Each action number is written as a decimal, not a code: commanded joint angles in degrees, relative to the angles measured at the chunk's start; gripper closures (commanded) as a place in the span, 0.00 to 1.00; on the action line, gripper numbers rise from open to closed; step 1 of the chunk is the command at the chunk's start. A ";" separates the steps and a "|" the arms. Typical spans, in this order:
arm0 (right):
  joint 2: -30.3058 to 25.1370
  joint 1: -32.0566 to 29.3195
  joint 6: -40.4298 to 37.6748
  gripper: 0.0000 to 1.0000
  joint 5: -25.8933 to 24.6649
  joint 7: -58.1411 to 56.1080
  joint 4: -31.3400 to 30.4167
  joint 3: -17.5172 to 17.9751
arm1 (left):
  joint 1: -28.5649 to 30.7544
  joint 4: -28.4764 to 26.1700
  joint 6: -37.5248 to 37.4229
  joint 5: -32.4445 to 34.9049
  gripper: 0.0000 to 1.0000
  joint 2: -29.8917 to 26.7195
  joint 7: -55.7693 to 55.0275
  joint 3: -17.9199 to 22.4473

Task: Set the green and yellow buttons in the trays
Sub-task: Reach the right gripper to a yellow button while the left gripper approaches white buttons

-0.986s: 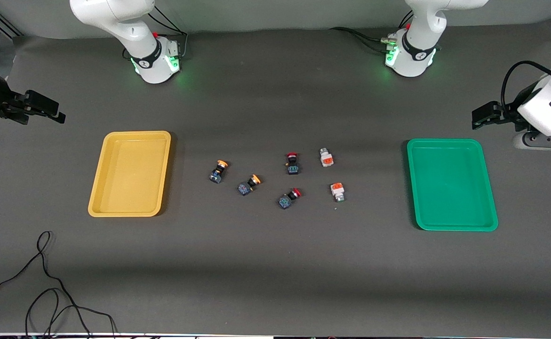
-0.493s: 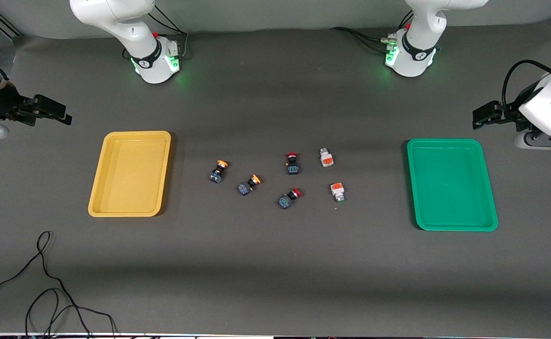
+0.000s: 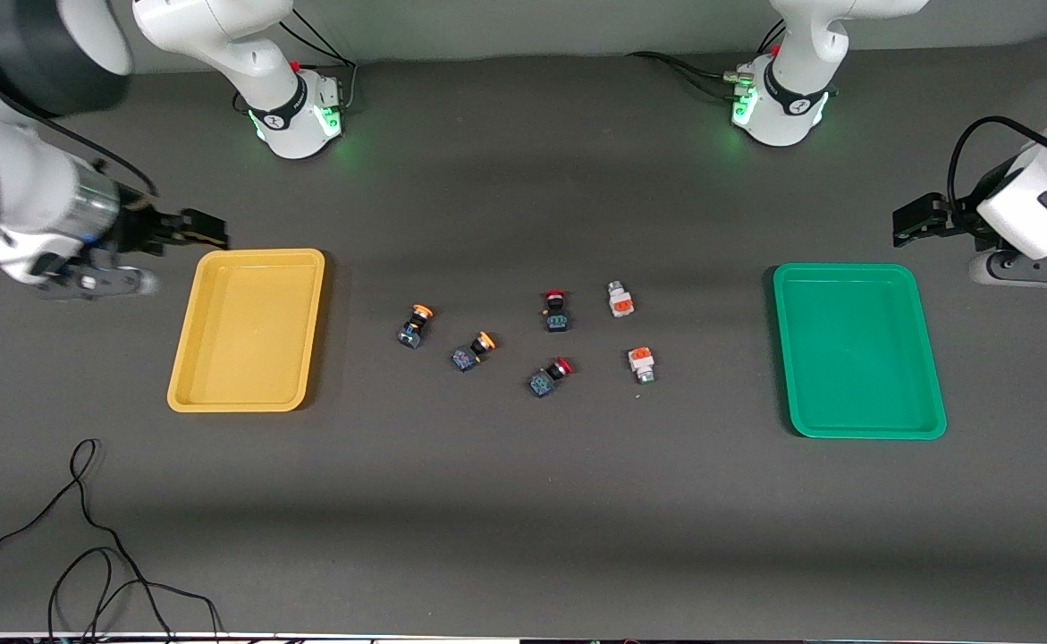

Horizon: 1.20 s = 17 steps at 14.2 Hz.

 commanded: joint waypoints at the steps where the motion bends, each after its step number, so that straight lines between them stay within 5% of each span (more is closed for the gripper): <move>1: 3.32 1.02 8.10 0.00 4.44 0.83 -4.52 -0.27 | -0.83 1.00 -0.40 -0.55 0.00 0.63 -0.55 0.54; 4: 10.68 5.76 15.76 0.00 4.89 6.15 -5.68 -0.27 | -1.36 -1.28 -0.05 -1.68 0.00 0.54 -1.60 0.19; 9: 26.69 18.06 30.61 0.00 4.98 19.28 -4.63 -0.36 | -2.85 -9.27 6.35 -4.50 0.00 -0.16 -12.46 -7.52; 14: 30.93 19.91 35.29 0.00 6.64 21.39 -4.63 -0.36 | -5.74 -12.53 14.16 -5.91 0.00 0.10 -29.16 -16.32; 17: 31.37 20.45 35.90 0.02 6.82 21.84 -4.80 -0.36 | -12.24 -16.57 20.32 -5.56 0.00 0.19 -37.26 -16.60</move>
